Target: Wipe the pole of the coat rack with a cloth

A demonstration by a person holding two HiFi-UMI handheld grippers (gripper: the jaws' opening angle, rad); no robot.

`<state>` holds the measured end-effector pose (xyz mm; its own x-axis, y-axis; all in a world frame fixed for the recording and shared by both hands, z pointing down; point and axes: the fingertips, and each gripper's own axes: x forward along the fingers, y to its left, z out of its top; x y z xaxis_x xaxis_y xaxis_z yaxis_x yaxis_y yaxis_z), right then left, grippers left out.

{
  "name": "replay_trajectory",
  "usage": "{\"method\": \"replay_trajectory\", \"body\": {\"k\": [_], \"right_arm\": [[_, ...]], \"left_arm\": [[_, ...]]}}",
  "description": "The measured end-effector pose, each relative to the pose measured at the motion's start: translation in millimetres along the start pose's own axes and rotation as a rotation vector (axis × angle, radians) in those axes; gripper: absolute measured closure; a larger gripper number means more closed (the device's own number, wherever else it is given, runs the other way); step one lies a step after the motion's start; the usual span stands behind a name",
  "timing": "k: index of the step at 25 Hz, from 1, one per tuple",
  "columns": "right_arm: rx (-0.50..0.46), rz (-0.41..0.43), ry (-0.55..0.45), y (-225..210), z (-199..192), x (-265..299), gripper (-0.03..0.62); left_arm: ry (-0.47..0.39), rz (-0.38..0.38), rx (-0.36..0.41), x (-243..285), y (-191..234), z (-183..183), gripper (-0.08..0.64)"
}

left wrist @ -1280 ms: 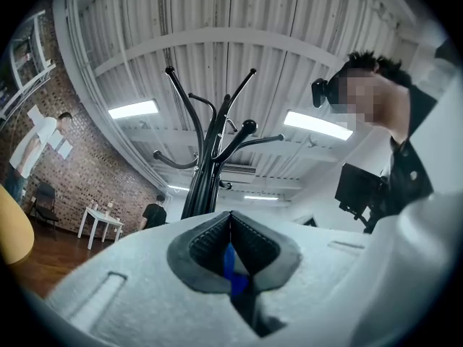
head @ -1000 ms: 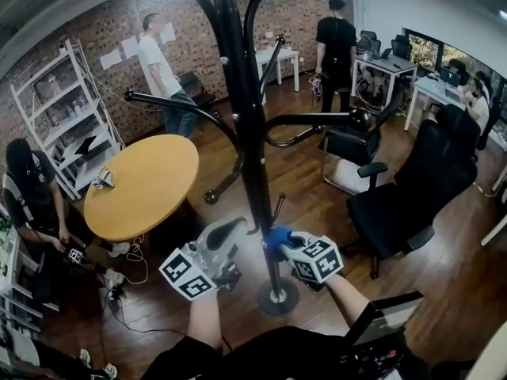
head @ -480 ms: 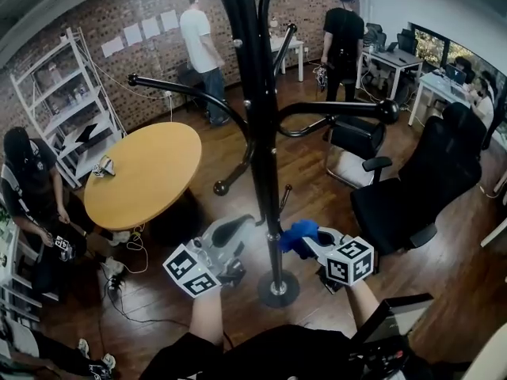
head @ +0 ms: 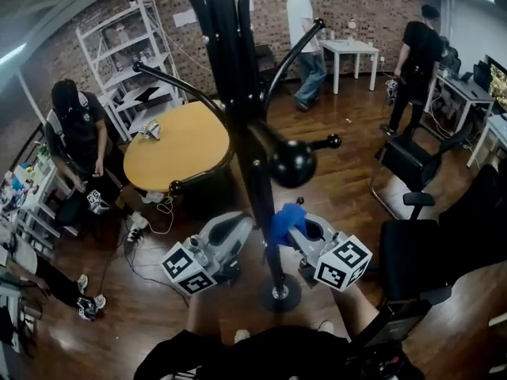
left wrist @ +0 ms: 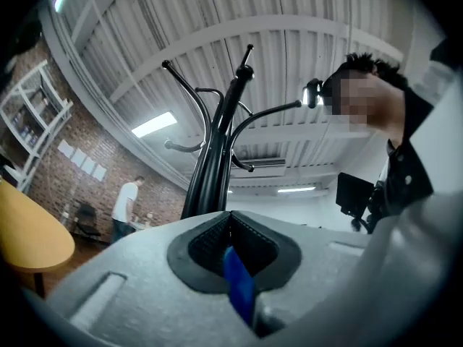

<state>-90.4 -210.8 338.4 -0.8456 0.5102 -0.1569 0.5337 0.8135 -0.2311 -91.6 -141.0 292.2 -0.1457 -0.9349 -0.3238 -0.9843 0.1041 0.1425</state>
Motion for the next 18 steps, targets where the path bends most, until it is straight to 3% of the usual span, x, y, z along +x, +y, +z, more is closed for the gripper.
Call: {"method": "replay_trajectory", "body": {"k": [3,6,12,18], "right_arm": [[0.005,0.157,0.025,-15.7,15.1,-10.2,0.569],[-0.029,0.264,0.036,-16.8,34.2,-2.4,0.569],[0.033,0.330,0.015,-13.0,47.0,13.5,0.569],[0.012,0.375,0.033,-14.0,32.0,33.3,0.569]], "left_arm": [[-0.012,0.170,0.042,23.6,-8.1,-17.4,0.560],[-0.021,0.272,0.078,32.8,-18.5,-16.0,0.560],[-0.022,0.349,0.131,32.1,-41.3,-17.9,0.560],[-0.046,0.507,0.191,23.2,-41.9,-15.3,0.560]]}}
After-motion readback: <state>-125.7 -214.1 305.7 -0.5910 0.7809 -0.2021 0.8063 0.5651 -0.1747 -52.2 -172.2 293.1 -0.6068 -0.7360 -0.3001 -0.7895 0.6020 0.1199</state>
